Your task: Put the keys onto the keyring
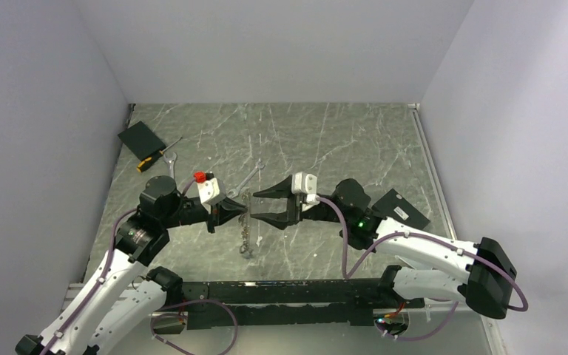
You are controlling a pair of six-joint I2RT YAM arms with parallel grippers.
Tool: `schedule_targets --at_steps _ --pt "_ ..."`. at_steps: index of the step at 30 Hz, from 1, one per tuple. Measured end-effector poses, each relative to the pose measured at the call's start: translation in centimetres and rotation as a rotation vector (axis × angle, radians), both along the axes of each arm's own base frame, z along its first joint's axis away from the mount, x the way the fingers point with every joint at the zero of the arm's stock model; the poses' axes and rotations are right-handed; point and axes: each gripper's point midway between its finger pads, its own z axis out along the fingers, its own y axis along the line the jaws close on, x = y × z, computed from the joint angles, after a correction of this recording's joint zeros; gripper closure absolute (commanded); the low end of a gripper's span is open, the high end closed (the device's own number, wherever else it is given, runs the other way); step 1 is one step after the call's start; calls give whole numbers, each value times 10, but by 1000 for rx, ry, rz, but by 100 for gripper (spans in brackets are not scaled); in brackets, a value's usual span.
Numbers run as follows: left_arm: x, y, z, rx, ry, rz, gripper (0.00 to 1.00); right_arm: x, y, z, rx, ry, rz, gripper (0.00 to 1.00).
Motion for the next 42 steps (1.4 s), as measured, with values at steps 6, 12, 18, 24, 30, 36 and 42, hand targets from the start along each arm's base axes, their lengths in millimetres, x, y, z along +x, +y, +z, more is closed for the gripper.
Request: schedule_targets --at_steps 6,12,18,24,30,36,42 --pt "-1 2 -2 7 4 12 100 14 3 -23 -115 41 -63 56" --pt "-2 4 3 -2 -16 15 100 24 4 -58 -227 67 -99 57" --pt "-3 4 3 -3 -15 13 100 29 5 -77 -286 34 -103 63" --pt "-3 3 3 -3 -15 11 100 32 11 -92 -320 47 -87 64" --pt "-4 3 3 -3 -14 7 100 33 16 -93 -321 48 -70 64" --pt "-4 3 3 -4 -13 5 100 33 19 -84 -298 33 -64 65" --pt "-4 3 3 -4 -14 5 100 28 20 -80 -291 27 -33 68"
